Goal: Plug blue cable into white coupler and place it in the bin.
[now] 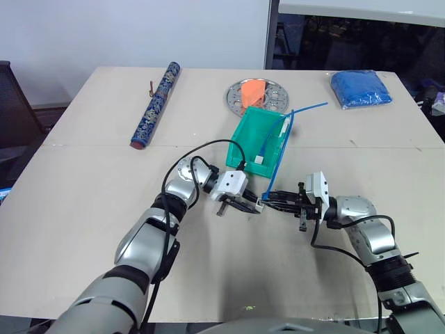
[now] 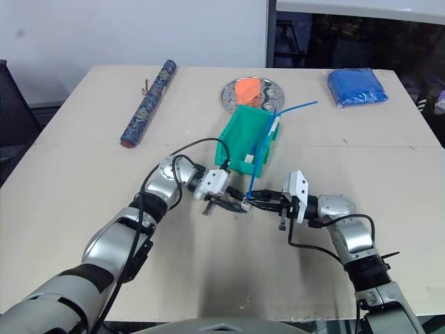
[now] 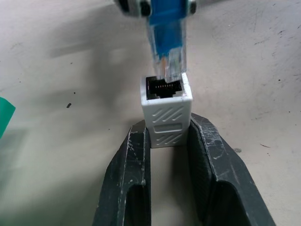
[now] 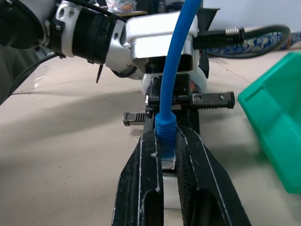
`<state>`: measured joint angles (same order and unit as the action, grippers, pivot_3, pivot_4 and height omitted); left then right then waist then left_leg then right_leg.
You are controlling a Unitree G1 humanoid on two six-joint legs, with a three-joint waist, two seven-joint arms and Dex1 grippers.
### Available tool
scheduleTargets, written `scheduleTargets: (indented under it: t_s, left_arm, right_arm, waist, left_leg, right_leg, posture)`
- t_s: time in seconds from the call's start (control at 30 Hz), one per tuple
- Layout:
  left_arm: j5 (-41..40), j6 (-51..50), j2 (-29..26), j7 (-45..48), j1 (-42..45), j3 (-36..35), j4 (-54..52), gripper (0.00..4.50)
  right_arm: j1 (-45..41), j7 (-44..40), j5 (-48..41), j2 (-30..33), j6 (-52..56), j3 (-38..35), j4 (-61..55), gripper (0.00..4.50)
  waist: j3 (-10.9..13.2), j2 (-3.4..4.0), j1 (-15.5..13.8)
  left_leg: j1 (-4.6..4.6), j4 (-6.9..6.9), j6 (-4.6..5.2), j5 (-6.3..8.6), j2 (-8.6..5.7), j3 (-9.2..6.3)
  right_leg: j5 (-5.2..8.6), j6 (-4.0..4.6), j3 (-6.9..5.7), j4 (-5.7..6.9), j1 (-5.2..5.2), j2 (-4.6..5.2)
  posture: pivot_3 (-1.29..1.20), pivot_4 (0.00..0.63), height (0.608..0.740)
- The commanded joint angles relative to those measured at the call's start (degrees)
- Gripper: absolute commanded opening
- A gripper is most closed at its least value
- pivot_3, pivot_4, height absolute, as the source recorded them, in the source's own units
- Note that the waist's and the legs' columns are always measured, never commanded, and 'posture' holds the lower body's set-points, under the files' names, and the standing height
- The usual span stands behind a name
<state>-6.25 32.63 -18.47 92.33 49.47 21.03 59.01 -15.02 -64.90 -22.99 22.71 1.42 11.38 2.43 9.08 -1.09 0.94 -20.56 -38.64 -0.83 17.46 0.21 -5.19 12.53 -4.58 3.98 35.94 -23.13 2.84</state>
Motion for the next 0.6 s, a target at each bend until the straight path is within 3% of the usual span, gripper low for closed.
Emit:
scheduleTargets:
  t_s: [0.03,0.33,0.6]
  left_arm:
    - [3.19,-0.82,-0.42,0.16,-1.28,0.36,1.33,0.48]
    - [1.85,-4.68,0.31,0.00,-0.91,-1.81,0.61,0.48]
    - [0.57,-7.99,0.41,0.17,-1.82,-1.85,-2.22,0.48]
  right_arm:
    - [-0.04,0.71,0.21,0.12,1.08,-0.42,-1.97,0.00]
    - [0.40,1.98,4.37,2.56,5.54,2.20,-2.61,0.00]
    - [-0.82,3.44,6.22,0.82,5.81,4.35,-0.42,0.00]
  waist:
    - [0.00,0.00,0.01]
    - [-0.04,-0.03,0.04]
    - [-0.03,-0.03,0.12]
  left_leg:
    - [0.01,0.00,0.00,0.00,0.00,-0.01]
    - [0.17,0.00,0.00,0.00,0.00,-0.01]
    - [0.49,0.01,0.00,0.00,0.02,-0.01]
  right_leg:
    - [0.00,0.00,0.00,0.01,0.00,0.00]
    - [0.00,-0.01,0.00,0.03,0.16,-0.01]
    - [0.01,-0.01,0.00,0.01,0.51,-0.02]
  posture:
    - [0.00,0.150,0.740]
    - [0.00,0.150,0.740]
    - [0.00,0.150,0.740]
